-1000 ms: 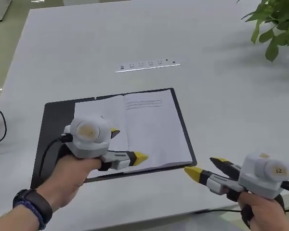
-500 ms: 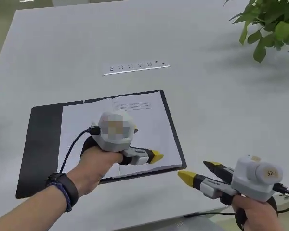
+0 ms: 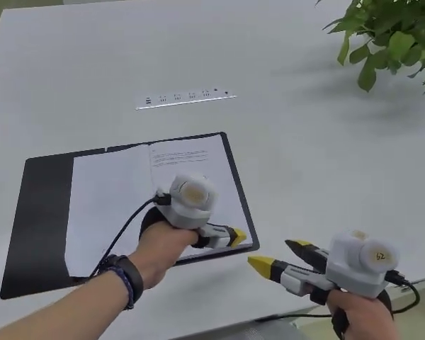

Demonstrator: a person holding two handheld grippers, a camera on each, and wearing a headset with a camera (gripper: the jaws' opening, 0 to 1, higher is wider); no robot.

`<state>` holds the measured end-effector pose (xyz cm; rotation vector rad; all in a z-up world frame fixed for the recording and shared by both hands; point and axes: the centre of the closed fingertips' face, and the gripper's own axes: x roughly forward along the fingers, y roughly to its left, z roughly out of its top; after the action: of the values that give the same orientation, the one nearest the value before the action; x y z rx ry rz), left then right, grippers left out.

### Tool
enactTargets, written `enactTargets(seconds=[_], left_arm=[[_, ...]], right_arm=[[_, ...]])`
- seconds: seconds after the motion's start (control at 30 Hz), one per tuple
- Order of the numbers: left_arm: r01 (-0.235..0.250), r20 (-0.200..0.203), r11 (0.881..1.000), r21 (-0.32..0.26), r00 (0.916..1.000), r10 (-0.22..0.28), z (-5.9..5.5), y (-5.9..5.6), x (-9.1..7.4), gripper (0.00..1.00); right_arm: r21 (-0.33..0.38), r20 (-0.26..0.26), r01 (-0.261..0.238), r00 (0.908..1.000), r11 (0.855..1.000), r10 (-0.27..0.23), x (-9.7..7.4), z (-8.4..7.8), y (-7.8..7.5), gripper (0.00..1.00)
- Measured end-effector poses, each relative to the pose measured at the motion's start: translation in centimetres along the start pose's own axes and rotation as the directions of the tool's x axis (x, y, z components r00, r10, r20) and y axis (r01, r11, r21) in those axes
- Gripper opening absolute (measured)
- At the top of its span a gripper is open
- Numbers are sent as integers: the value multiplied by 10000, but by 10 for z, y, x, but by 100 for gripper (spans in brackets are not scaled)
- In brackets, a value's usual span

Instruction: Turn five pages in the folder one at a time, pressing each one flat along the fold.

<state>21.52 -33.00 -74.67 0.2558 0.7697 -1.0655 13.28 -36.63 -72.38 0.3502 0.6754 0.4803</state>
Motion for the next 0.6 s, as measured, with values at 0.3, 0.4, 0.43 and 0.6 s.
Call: enactTargets(seconds=[0.3, 0.4, 0.43, 0.6], left_arm=[[-759, -381, 9964, 374, 9963, 773, -12, 6, 23, 71], [-801, -711, 9925, 923, 9937, 868, -22, 6, 27, 71], [-801, -725, 9919, 981, 9935, 874, -23, 6, 28, 71], [-831, -634, 9932, 817, 9941, 884, -22, 9, 27, 70]], right_arm=[[-21, -84, -80, 9999, 10000, 80, 1, 1, -1, 65], [-3, -152, -90, 9998, 10000, 90, 2, -1, -2, 65], [-2, -154, -94, 9998, 10000, 94, 2, -1, -2, 65], [57, -146, -101, 9998, 9999, 102, 2, -1, -3, 65]])
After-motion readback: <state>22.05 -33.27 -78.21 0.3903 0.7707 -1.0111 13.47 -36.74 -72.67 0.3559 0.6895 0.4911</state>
